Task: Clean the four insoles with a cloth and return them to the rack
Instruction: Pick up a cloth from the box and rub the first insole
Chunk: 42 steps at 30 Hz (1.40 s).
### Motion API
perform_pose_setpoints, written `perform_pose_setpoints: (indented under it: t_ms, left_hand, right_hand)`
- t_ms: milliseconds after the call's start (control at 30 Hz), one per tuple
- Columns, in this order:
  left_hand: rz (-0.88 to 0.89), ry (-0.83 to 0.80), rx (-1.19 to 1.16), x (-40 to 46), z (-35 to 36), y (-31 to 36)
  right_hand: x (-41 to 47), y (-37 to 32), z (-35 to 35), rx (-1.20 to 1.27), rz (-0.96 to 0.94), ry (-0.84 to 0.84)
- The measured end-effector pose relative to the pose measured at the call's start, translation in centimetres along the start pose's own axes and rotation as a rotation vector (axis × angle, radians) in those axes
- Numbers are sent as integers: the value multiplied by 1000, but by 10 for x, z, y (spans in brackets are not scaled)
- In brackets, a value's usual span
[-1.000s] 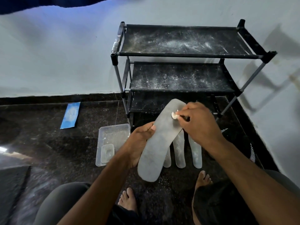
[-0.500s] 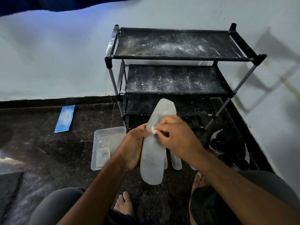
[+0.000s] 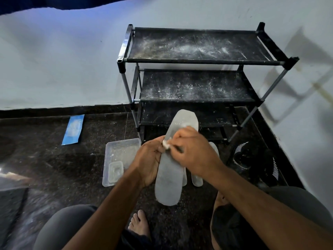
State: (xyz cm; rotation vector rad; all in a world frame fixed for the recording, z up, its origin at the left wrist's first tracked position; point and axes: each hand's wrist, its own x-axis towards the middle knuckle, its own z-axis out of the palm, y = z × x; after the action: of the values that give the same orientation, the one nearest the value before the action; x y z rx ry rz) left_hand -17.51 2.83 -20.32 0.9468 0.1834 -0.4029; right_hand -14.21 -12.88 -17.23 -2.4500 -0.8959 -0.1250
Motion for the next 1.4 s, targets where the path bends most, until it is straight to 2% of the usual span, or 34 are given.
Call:
perform_pose_setpoints:
  t_ms: [67, 133, 300, 333, 467, 533, 600, 700, 867, 1033, 1100, 1167, 1267, 1333, 1400]
  left_hand:
    - [-1, 7, 47, -1, 0, 0]
    - [-11, -2, 78, -2, 1, 0]
    - [-12, 23, 35, -2, 1, -2]
    - [-13, 30, 38, -2, 2, -1]
    - [-22, 56, 118, -2, 2, 0]
    - [-21, 60, 103, -3, 4, -1]
    - [-12, 47, 18, -2, 4, -2]
    - [-4, 69, -87, -3, 6, -2]
    - [-14, 182, -75, -2, 6, -2]
    - [53, 250, 90, 1, -2, -5]
    - [62, 218, 132, 2, -1, -6]
    - [73, 203, 155, 2, 0, -7]
    - [110, 194, 120, 2, -1, -10]
    - [131, 187, 106, 3, -2, -8]
    - [139, 170, 123, 2, -1, -7]
  right_hand:
    - [5, 10, -7, -5, 96, 171]
    - [7, 13, -8, -23, 149, 224]
    - [1, -1, 5, 71, 13, -67]
    - [3, 1, 2, 74, 13, -45]
    - [10, 22, -14, 31, 199, 296]
    - [10, 23, -10, -22, 198, 213]
    - [5, 15, 1, -30, 53, 52]
    - [1, 4, 9, 16, -88, -30]
    - [5, 8, 6, 43, -90, -23]
    - [9, 22, -9, -60, 147, 241]
    - [12, 25, -8, -72, 192, 239]
    - [9, 20, 1, -33, 146, 149]
    - [2, 7, 13, -50, -32, 24]
    - [3, 7, 9, -83, -69, 62]
    - [8, 16, 0, -86, 15, 211]
